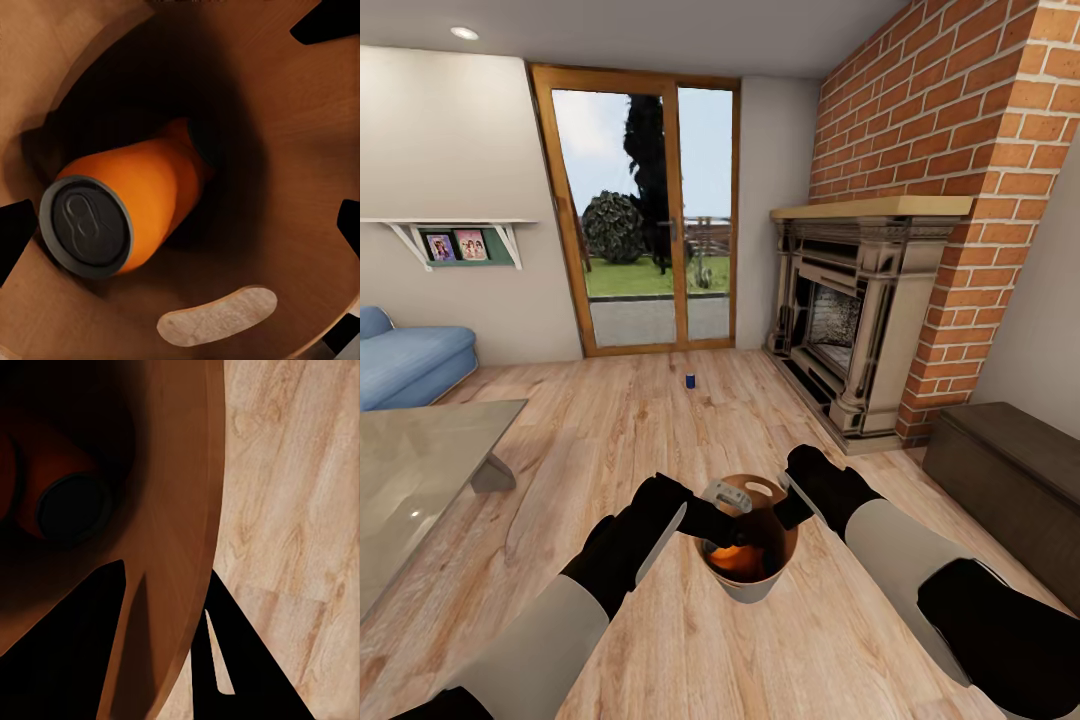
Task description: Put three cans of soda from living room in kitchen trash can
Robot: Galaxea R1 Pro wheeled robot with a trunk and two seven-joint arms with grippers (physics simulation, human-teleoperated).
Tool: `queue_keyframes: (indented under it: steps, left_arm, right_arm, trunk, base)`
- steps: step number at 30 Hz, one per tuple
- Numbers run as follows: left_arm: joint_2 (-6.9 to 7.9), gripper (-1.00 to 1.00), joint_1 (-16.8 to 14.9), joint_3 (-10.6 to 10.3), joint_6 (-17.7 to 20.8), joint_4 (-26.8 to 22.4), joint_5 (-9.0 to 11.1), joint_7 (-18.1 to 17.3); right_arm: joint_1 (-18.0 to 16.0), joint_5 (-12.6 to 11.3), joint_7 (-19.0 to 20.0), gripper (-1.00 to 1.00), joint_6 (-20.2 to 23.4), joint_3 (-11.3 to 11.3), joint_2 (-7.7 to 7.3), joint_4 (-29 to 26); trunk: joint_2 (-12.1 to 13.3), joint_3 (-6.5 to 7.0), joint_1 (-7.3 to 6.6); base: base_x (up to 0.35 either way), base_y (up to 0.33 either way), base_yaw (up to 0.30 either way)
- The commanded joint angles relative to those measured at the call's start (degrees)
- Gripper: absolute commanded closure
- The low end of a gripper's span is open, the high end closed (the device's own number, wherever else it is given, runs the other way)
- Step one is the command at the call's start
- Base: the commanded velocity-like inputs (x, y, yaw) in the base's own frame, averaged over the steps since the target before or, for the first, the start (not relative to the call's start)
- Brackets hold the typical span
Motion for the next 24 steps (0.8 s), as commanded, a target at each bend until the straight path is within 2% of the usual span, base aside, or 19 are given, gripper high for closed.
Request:
queue_keyframes:
  steps: [1, 15, 24]
  left_arm:
    - [0.0, -1.0, 0.0, 0.0, -0.01, -0.01, 0.0, 0.0]
    - [0.78, -1.0, 0.21, 0.27, 0.17, -1.1, 0.16, -0.38]
    - [0.89, -1.0, 0.26, 0.49, 2.34, -9.17, 0.51, -0.72]
  right_arm:
    - [-0.03, -0.44, 0.02, 1.0, 0.03, -0.1, 0.01, -0.03]
    - [-0.03, -0.44, 0.1, 1.0, 0.03, -0.11, 0.01, -0.03]
    - [-0.03, -0.44, 0.16, 1.0, 0.03, -0.1, -0.03, -0.03]
  trunk:
    - [0.0, 0.01, 0.0]
    - [0.0, 0.01, 0.0]
    - [0.0, 0.01, 0.0]
  base:
    - [0.0, 0.0, 0.0]
    - [0.0, 0.0, 0.0]
    - [0.0, 0.0, 0.0]
